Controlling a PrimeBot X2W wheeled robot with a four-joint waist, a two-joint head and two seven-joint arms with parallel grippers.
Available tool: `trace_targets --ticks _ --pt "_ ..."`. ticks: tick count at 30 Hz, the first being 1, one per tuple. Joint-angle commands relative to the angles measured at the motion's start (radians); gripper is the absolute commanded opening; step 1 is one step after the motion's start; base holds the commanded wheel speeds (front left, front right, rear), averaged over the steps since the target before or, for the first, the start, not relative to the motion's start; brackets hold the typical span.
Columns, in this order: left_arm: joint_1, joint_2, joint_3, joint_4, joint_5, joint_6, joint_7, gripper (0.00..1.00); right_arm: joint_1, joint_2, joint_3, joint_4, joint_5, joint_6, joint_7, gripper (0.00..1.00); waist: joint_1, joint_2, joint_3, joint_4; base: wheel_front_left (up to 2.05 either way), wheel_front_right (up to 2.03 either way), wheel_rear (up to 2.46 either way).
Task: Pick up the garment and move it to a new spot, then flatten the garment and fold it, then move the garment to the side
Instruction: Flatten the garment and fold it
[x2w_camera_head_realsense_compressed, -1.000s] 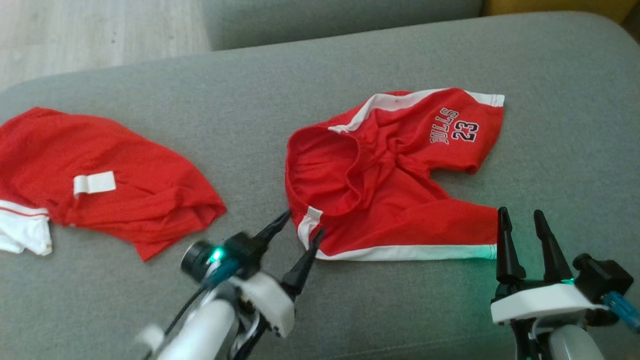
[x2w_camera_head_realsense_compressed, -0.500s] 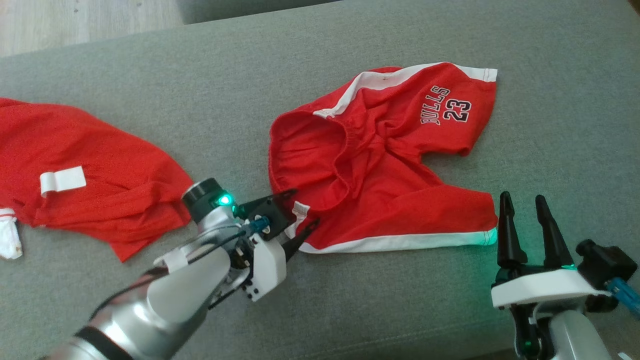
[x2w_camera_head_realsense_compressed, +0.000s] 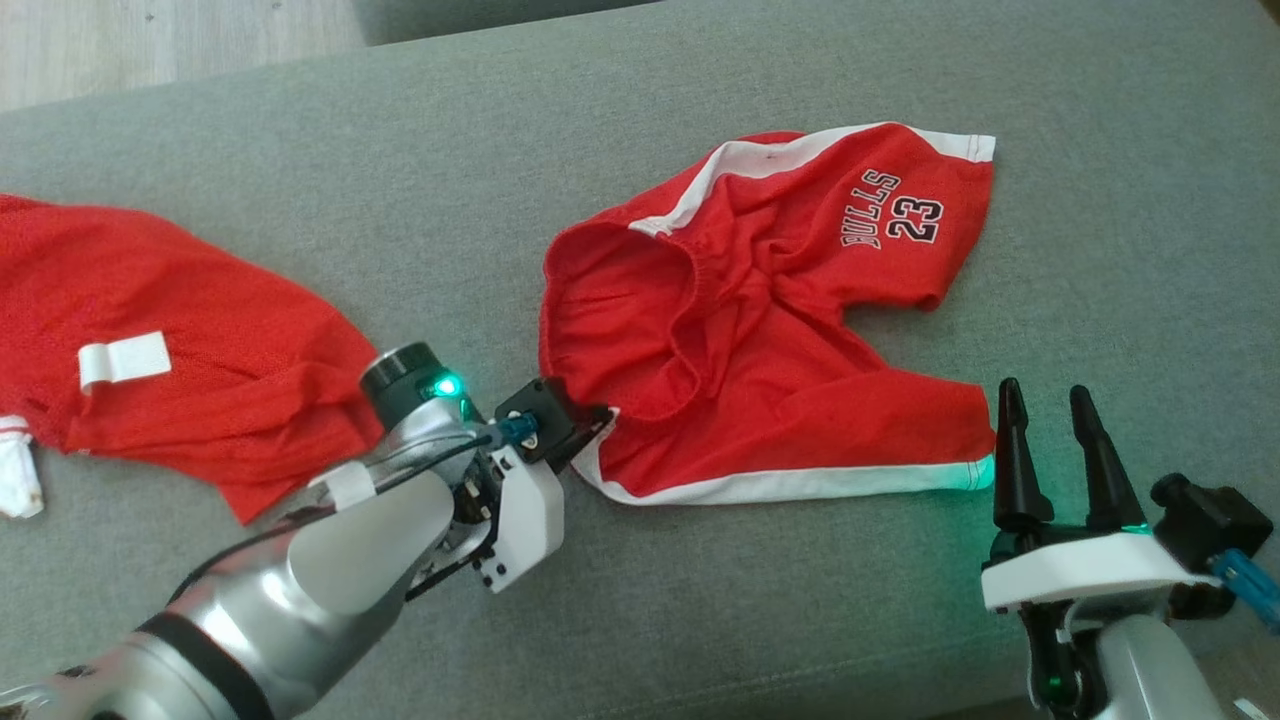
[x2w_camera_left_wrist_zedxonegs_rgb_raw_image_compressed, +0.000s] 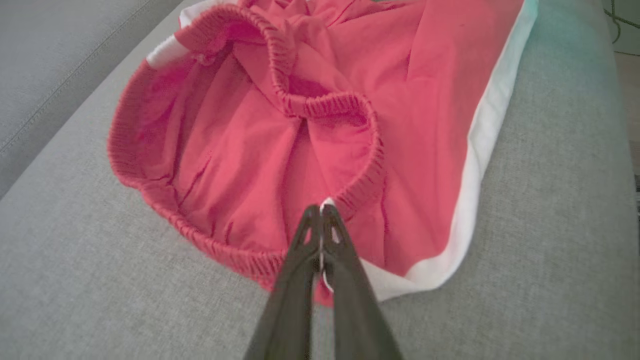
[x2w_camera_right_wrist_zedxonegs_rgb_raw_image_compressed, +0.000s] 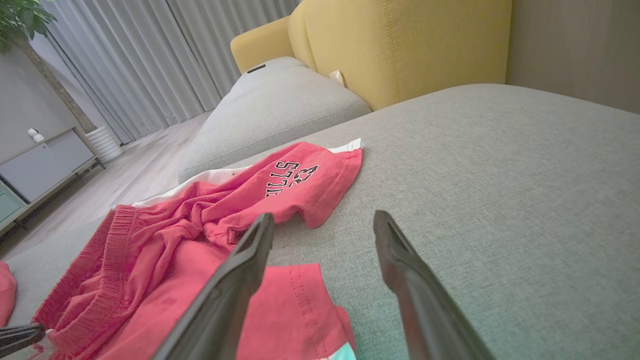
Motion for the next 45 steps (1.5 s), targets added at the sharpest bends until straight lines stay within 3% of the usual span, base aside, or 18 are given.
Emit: trace_targets --ticks 1,17,27,33,37,38,39,40,41,45 --pt "-0.058 0.02 0.021 -0.009 -0.016 0.001 -0.008 0.0 -0.033 -0.005 0.019 -0.024 -0.001 0.008 -0.014 1.0 -0.0001 0.0 -0.001 0.001 0.0 0.0 0.0" --pt "0.019 0.035 0.196 0.009 -0.289 0.008 -0.114 0.0 -0.019 -0.005 0.045 0.047 -0.031 0.008 -0.013 1.0 -0.0001 0.0 -0.064 0.021 0.0 0.0 0.0" --pt "0.107 0.046 0.227 -0.064 -0.294 0.072 -0.138 0.0 -0.021 -0.005 0.04 0.126 -0.016 0.008 -0.007 1.0 -0.0001 0.0 -0.068 0.03 0.0 0.0 0.0" --pt "0.196 0.044 0.435 -0.22 -0.3 0.165 -0.145 0.0 -0.024 -0.005 0.046 0.102 0.0 0.008 -0.012 1.0 -0.0001 0.0 -0.071 0.049 0.0 0.0 0.0" --pt "0.329 0.02 0.616 -0.35 -0.248 0.198 -0.145 0.0 -0.016 -0.005 0.046 0.074 0.003 0.008 -0.013 1.0 -0.0001 0.0 -0.083 0.069 0.0 0.0 0.0" --pt "0.329 0.02 0.616 -0.35 -0.248 0.198 -0.145 0.0 -0.016 -0.005 0.046 0.074 0.003 0.008 -0.013 1.0 -0.0001 0.0 -0.083 0.069 0.0 0.0 0.0" --pt "0.367 0.006 0.662 -0.378 -0.233 0.203 -0.145 0.38 -0.013 -0.005 0.044 0.065 0.004 0.008 -0.013 1.0 -0.0001 0.0 -0.088 0.075 0.0 0.0 0.0" --pt "0.404 -0.011 0.703 -0.4 -0.218 0.203 -0.145 0.94 -0.008 -0.005 0.043 0.056 0.005 0.008 -0.013 1.0 -0.0001 0.0 -0.094 0.082 0.0 0.0 0.0" --pt "0.441 -0.027 0.741 -0.418 -0.202 0.201 -0.145 1.0 -0.004 -0.005 0.043 0.049 0.006 0.008 -0.013 1.0 -0.0001 0.0 -0.099 0.087 0.0 0.0 0.0" --pt "0.561 -0.092 0.848 -0.451 -0.127 0.173 -0.146 1.0 0.016 -0.005 0.045 0.025 0.005 0.008 -0.013 1.0 -0.0001 0.0 -0.125 0.108 0.0 0.0 0.0"
